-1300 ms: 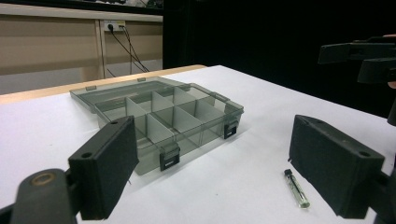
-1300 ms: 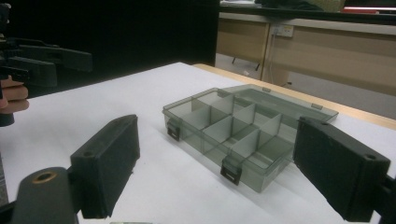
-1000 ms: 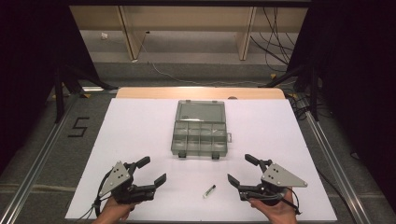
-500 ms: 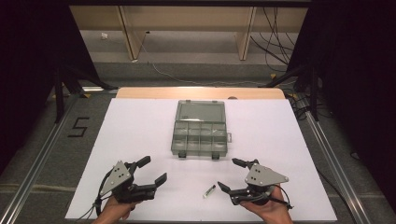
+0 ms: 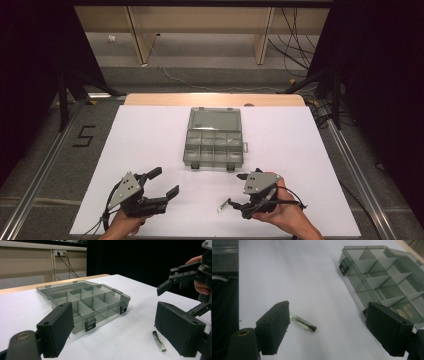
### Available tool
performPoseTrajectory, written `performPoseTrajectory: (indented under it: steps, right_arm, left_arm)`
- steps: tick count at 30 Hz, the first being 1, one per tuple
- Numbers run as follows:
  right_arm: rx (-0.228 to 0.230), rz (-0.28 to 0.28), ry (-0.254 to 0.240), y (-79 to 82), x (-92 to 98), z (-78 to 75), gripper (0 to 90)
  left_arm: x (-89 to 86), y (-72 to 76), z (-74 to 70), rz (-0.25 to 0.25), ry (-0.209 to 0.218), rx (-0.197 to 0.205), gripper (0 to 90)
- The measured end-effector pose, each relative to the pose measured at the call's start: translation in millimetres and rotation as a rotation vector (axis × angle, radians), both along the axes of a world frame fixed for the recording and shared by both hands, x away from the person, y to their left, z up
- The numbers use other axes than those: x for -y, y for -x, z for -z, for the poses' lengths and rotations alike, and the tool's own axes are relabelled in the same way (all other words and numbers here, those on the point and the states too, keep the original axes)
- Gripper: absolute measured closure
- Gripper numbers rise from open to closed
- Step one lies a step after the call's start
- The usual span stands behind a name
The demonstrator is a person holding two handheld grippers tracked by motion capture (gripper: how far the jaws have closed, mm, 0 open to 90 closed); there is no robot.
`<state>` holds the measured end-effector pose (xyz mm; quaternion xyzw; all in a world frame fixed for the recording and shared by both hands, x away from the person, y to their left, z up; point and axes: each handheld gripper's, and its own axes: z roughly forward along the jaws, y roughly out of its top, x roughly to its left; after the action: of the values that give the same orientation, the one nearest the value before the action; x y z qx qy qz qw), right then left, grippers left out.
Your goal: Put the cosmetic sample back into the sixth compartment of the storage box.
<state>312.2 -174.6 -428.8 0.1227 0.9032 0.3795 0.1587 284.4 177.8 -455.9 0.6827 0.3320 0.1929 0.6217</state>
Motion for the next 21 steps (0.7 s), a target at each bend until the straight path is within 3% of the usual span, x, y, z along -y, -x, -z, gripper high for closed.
performPoseTrajectory:
  steps: [9, 15, 18, 19, 21]
  right_arm:
    - [-0.054, -0.061, 0.129, -13.9, -16.9, -4.2, 22.0]
    - [-0.103, -0.156, 0.276, -21.2, -33.4, -1.8, 26.2]
    - [-0.101, -0.178, 0.304, -21.9, -38.6, 0.8, 26.3]
    - [-0.111, -0.196, 0.341, -22.4, -43.4, 2.5, 27.0]
    - [-0.116, -0.202, 0.350, -22.8, -45.9, 4.0, 27.2]
  left_arm:
    - [0.8, -0.9, 0.6, 0.010, 0.011, 0.002, 15.0]
    - [2.0, -1.6, 0.3, 0.012, -0.002, -0.001, 15.0]
    - [2.5, -2.1, 0.3, 0.016, -0.004, 0.001, 15.0]
    - [3.0, -3.1, 0.8, 0.021, 0.007, 0.004, 15.0]
    - [2.9, -2.7, 0.5, 0.016, 0.000, 0.000, 15.0]
